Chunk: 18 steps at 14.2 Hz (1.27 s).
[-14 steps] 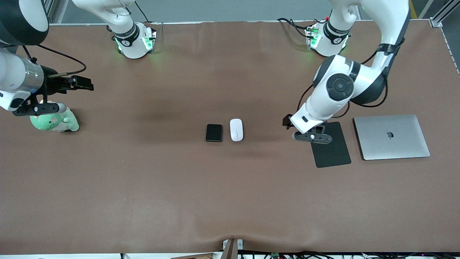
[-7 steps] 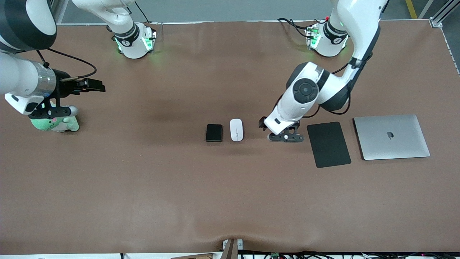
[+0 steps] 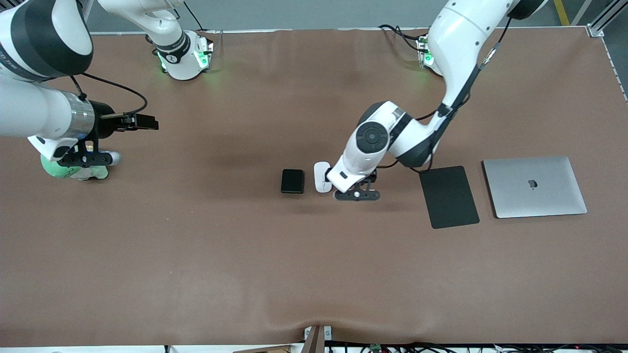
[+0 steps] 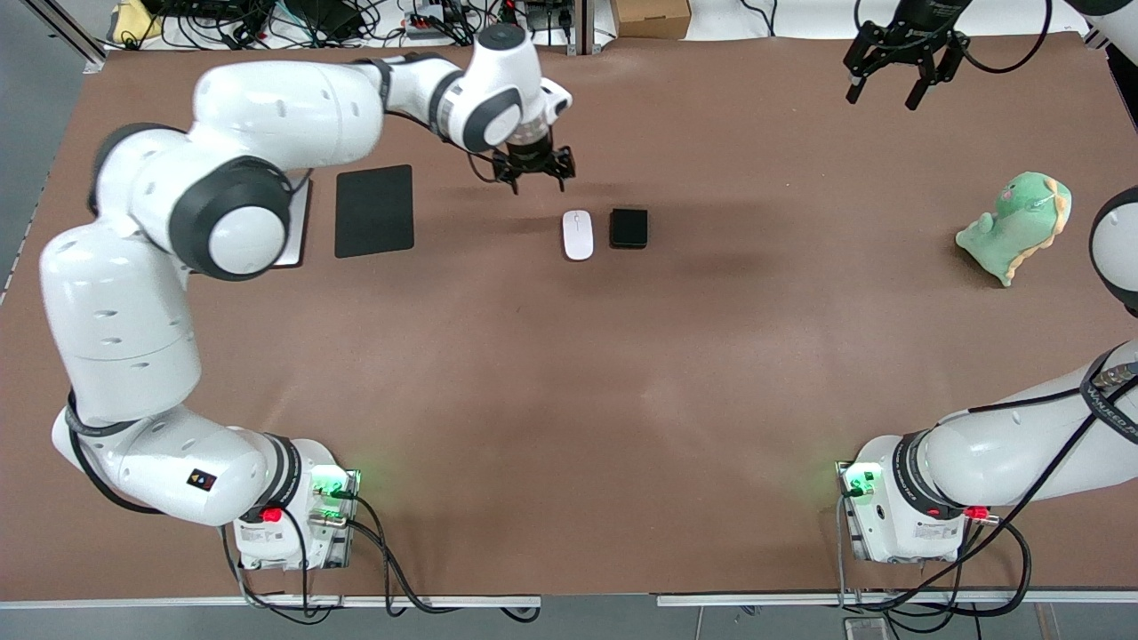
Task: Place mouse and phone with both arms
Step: 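Lower the left gripper over the white mouse and close it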
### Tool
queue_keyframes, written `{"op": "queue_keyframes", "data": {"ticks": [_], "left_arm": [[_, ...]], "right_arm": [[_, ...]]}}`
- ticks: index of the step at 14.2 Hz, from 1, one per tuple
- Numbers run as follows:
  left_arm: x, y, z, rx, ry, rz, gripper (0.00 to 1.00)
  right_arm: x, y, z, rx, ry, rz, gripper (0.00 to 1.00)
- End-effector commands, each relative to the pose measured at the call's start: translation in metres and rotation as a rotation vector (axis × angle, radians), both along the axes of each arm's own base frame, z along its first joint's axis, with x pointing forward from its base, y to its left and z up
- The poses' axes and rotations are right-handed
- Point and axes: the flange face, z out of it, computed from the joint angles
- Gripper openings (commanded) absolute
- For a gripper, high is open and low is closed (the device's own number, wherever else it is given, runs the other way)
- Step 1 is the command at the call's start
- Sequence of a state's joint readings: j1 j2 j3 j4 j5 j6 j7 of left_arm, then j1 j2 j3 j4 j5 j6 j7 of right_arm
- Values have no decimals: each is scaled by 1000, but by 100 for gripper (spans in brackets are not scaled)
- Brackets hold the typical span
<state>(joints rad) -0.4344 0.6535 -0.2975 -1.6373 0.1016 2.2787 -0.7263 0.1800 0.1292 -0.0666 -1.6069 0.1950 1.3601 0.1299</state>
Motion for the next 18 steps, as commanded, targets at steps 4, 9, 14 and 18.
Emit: {"op": "queue_keyframes", "data": {"ticks": [4, 9, 14, 18], "left_arm": [[-24, -43, -33, 33, -20, 30, 94], [-46, -63, -45, 40, -7, 46, 89], [-46, -64, -57, 32, -9, 59, 85], [-46, -70, -62, 40, -21, 53, 83]], "right_arm": [[4, 21, -3, 8, -4, -4, 100], [4, 52, -10, 22, 15, -71, 100], [2, 81, -19, 4, 8, -70, 100], [9, 97, -35, -12, -3, -95, 100]]}}
